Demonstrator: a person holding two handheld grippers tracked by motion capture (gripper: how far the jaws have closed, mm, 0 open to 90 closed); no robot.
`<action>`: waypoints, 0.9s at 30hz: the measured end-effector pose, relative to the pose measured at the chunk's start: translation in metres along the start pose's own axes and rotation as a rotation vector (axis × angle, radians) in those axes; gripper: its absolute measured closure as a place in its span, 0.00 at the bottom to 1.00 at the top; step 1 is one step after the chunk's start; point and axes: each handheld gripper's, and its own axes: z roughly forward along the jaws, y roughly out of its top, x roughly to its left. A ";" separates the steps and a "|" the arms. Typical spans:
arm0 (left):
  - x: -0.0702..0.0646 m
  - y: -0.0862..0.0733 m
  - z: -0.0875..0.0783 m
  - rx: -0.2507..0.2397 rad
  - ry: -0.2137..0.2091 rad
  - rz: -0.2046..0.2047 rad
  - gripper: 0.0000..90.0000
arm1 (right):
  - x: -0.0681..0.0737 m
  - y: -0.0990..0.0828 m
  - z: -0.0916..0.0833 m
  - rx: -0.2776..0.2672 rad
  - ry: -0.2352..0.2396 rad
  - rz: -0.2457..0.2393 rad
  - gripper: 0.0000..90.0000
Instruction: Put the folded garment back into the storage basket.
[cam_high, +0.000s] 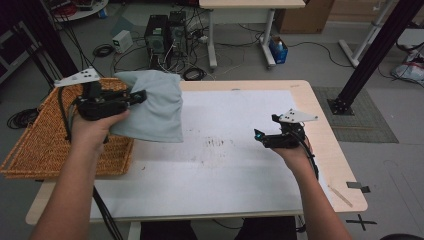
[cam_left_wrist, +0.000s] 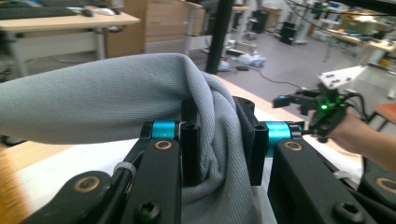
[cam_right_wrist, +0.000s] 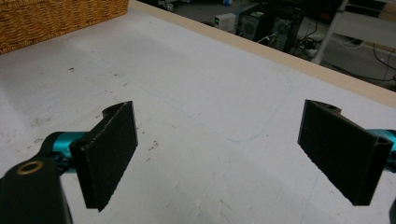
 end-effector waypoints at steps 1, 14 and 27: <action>0.004 -0.002 -0.006 -0.001 0.012 -0.003 0.82 | 0.001 0.000 0.001 0.000 -0.001 -0.002 0.13; 0.053 -0.030 -0.076 -0.015 0.129 -0.073 0.82 | 0.013 0.000 0.018 0.035 0.010 -0.017 0.13; 0.077 -0.042 -0.104 -0.006 0.140 -0.082 0.82 | 0.017 0.000 0.033 0.055 -0.004 0.006 0.13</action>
